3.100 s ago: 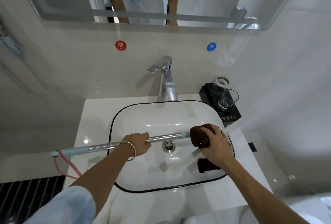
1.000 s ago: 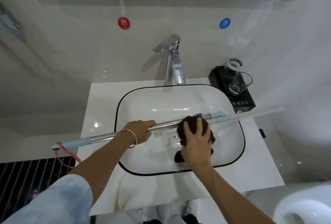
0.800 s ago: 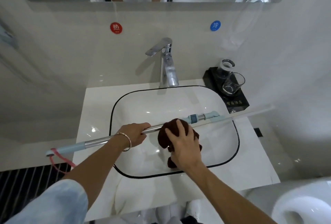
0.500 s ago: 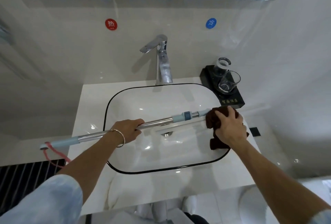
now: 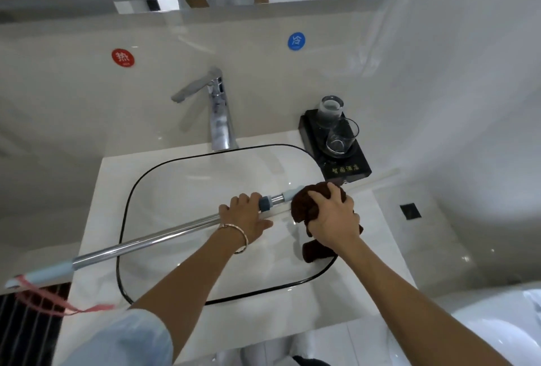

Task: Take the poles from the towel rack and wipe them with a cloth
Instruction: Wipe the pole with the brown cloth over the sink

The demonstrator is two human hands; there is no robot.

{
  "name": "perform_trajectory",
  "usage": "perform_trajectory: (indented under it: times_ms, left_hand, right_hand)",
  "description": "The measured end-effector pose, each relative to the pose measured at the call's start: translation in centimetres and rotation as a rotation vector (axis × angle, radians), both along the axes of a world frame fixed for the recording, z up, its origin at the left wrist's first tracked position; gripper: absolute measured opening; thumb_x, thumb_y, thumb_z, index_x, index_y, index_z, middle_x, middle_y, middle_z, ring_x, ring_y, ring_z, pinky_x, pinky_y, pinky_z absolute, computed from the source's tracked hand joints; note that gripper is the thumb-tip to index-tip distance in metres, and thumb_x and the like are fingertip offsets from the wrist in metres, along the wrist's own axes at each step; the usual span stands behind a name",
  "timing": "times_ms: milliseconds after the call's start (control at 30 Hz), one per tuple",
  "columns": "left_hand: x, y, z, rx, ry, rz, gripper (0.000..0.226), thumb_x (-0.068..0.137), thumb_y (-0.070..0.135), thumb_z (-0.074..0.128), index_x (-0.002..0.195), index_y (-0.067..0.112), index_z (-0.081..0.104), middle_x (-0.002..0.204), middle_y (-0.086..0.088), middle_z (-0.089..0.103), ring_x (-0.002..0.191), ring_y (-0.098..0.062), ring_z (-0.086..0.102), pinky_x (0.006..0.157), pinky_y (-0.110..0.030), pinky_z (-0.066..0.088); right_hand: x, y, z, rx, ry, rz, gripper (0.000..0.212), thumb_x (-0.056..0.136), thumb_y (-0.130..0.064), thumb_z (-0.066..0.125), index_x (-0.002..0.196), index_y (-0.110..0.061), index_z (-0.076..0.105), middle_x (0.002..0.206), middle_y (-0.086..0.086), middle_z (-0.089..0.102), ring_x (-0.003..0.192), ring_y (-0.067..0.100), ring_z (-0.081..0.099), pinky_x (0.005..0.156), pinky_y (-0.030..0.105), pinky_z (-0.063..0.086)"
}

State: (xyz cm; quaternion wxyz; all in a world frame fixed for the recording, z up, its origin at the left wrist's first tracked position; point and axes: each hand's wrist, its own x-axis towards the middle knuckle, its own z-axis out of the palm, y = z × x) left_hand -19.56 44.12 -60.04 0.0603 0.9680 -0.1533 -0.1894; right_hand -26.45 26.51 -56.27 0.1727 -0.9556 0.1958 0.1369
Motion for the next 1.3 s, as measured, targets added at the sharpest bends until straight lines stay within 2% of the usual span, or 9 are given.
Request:
perform_trajectory:
  times_ms: [100, 233, 333, 467, 667, 833, 933, 1167, 1300]
  left_hand:
    - [-0.4, -0.9, -0.3, -0.068, -0.047, -0.023, 0.052, 0.085, 0.049, 0.057, 0.128, 0.025, 0.04, 0.123, -0.002, 0.047, 0.113, -0.023, 0.044, 0.093, -0.038, 0.032]
    - [-0.6, -2.5, -0.4, -0.071, -0.078, -0.055, 0.054, 0.085, 0.051, 0.056, 0.13, 0.026, 0.04, 0.123, 0.0, 0.049, 0.115, -0.022, 0.044, 0.093, -0.037, 0.031]
    - [0.1, -2.5, -0.4, -0.07, -0.06, -0.035, 0.054, 0.084, 0.051, 0.058, 0.128, 0.026, 0.041, 0.122, 0.0, 0.049, 0.113, -0.022, 0.045, 0.092, -0.036, 0.031]
    - [0.2, -2.1, -0.4, -0.048, -0.049, -0.026, 0.053, 0.084, 0.05, 0.059, 0.128, 0.026, 0.041, 0.121, 0.0, 0.05, 0.113, -0.023, 0.046, 0.094, -0.037, 0.031]
    - [0.2, -2.6, 0.1, -0.036, -0.016, -0.022, 0.05, 0.085, 0.049, 0.058, 0.128, 0.029, 0.04, 0.118, 0.001, 0.049, 0.111, -0.022, 0.046, 0.092, -0.036, 0.031]
    - [0.0, -2.6, 0.1, -0.028, -0.004, -0.006, 0.049, 0.085, 0.048, 0.058, 0.127, 0.03, 0.041, 0.115, 0.002, 0.05, 0.109, -0.021, 0.046, 0.092, -0.036, 0.032]
    - [0.0, -2.5, 0.2, -0.048, 0.001, 0.002, 0.048, 0.085, 0.047, 0.059, 0.127, 0.03, 0.043, 0.114, 0.001, 0.05, 0.108, -0.021, 0.047, 0.092, -0.035, 0.032]
    - [0.1, -2.7, 0.2, -0.057, -0.005, 0.017, 0.048, 0.084, 0.045, 0.061, 0.126, 0.029, 0.044, 0.112, 0.002, 0.052, 0.108, -0.021, 0.047, 0.091, -0.035, 0.031]
    - [0.1, -2.9, 0.2, -0.051, 0.0, 0.021, 0.046, 0.084, 0.045, 0.061, 0.125, 0.028, 0.045, 0.109, 0.002, 0.051, 0.107, -0.022, 0.047, 0.091, -0.036, 0.031]
  right_hand:
    - [1.1, -0.7, 0.8, 0.214, -0.026, -0.094, 0.06, 0.084, -0.02, 0.055, 0.14, -0.036, 0.041, 0.153, 0.004, 0.018, 0.136, 0.041, 0.02, 0.109, 0.054, 0.03]
    - [-0.1, 1.4, 0.4, 0.015, -0.043, 0.126, 0.061, 0.085, -0.023, 0.059, 0.141, -0.036, 0.037, 0.156, 0.002, 0.01, 0.14, 0.042, 0.012, 0.108, 0.057, 0.028]
    - [-0.6, -1.3, -0.1, -0.085, -0.09, 0.225, 0.063, 0.083, -0.022, 0.061, 0.14, -0.037, 0.039, 0.154, 0.002, 0.012, 0.136, 0.038, 0.021, 0.104, 0.053, 0.034]
    - [-0.2, -7.7, 0.3, -0.131, -0.036, 0.084, 0.064, 0.079, -0.021, 0.06, 0.137, -0.04, 0.042, 0.154, 0.0, 0.016, 0.129, 0.038, 0.032, 0.1, 0.051, 0.038]
    - [-0.4, -11.4, -1.0, -0.185, -0.052, -0.048, 0.056, 0.081, -0.026, 0.063, 0.135, -0.035, 0.047, 0.153, 0.004, 0.019, 0.13, 0.041, 0.028, 0.1, 0.056, 0.038]
    - [-1.3, -4.8, -1.8, -0.072, -0.141, 0.198, 0.059, 0.084, -0.02, 0.057, 0.138, -0.036, 0.042, 0.156, 0.0, 0.012, 0.139, 0.037, 0.016, 0.104, 0.055, 0.033]
    - [-1.5, -7.5, -2.2, -0.099, -0.17, 0.267, 0.059, 0.084, -0.02, 0.058, 0.138, -0.04, 0.043, 0.156, -0.001, 0.015, 0.139, 0.035, 0.019, 0.107, 0.054, 0.033]
    - [-0.9, -17.8, -2.3, -0.12, -0.083, -0.151, 0.056, 0.08, -0.018, 0.061, 0.132, -0.036, 0.051, 0.155, 0.004, 0.019, 0.135, 0.042, 0.022, 0.103, 0.06, 0.033]
    - [-1.0, -11.5, -2.1, -0.029, -0.148, 0.003, 0.055, 0.081, -0.017, 0.059, 0.133, -0.033, 0.05, 0.155, 0.004, 0.02, 0.139, 0.041, 0.016, 0.107, 0.059, 0.031]
